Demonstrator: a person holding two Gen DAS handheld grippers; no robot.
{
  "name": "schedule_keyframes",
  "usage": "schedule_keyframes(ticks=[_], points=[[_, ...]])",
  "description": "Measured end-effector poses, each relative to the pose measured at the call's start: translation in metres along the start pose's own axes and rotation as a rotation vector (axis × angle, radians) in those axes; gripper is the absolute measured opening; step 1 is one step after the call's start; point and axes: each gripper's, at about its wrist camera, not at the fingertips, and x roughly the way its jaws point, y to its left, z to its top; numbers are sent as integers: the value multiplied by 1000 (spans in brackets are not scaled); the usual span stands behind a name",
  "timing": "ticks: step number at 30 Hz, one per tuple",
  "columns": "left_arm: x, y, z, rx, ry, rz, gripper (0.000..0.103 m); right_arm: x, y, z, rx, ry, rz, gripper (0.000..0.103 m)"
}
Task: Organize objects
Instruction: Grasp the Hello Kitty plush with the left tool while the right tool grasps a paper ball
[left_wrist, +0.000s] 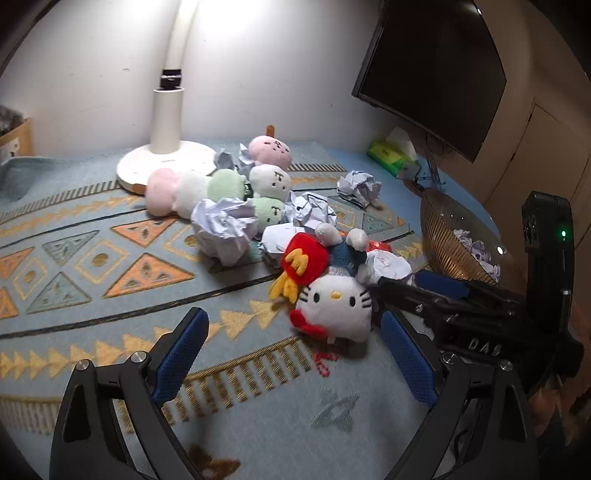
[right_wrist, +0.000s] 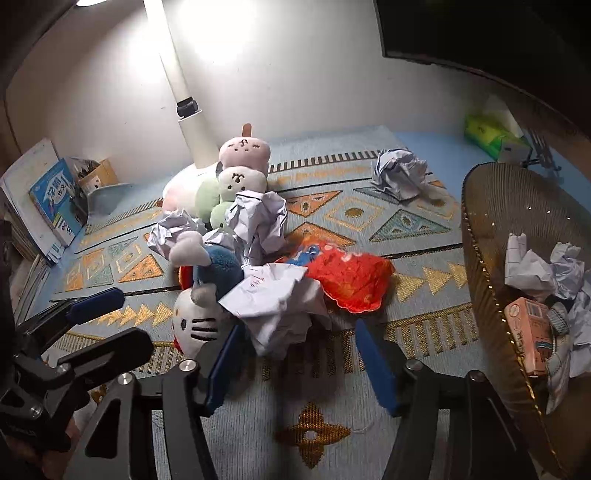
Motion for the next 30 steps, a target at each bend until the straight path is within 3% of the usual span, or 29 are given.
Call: schedule_keyframes(ticks=[5, 9, 12, 14, 15, 16, 18, 22, 25, 26, 28, 30], points=[[37, -10, 11, 86, 76, -12, 93, 15, -21, 7, 111, 45, 132, 56], [53, -2, 15, 33, 103, -79, 93, 24, -24, 8, 140, 74, 145, 52], [61, 3, 15, -3, 141, -117, 85, 23, -15, 7, 98, 58, 110, 43], [60, 3, 14, -11, 145, -146, 71, 13, -2, 5, 34, 1, 57, 32], [60, 1, 13, -7, 148, -157, 57, 7, 3, 3, 10, -37, 46, 29], [60, -1, 12, 0, 151, -167, 51, -1, 6, 1, -8, -74, 46, 28], [53, -6, 10, 21, 124, -113, 50, -11, 10, -1, -35, -114, 68, 27], [22, 4, -1, -41, 60, -83, 49, -4, 5, -2, -7, -70, 91, 28], [-8, 12, -14, -50, -6, 35, 49, 3, 0, 0, 17, -18, 146, 43], [-20, 17, -20, -51, -31, 84, 49, 4, -1, 1, 24, -7, 139, 64], [-41, 30, -30, -67, -73, 160, 49, 2, 1, 1, 24, -17, 113, 85], [-51, 43, -37, -87, -92, 201, 49, 0, 2, 2, 17, -31, 92, 87]])
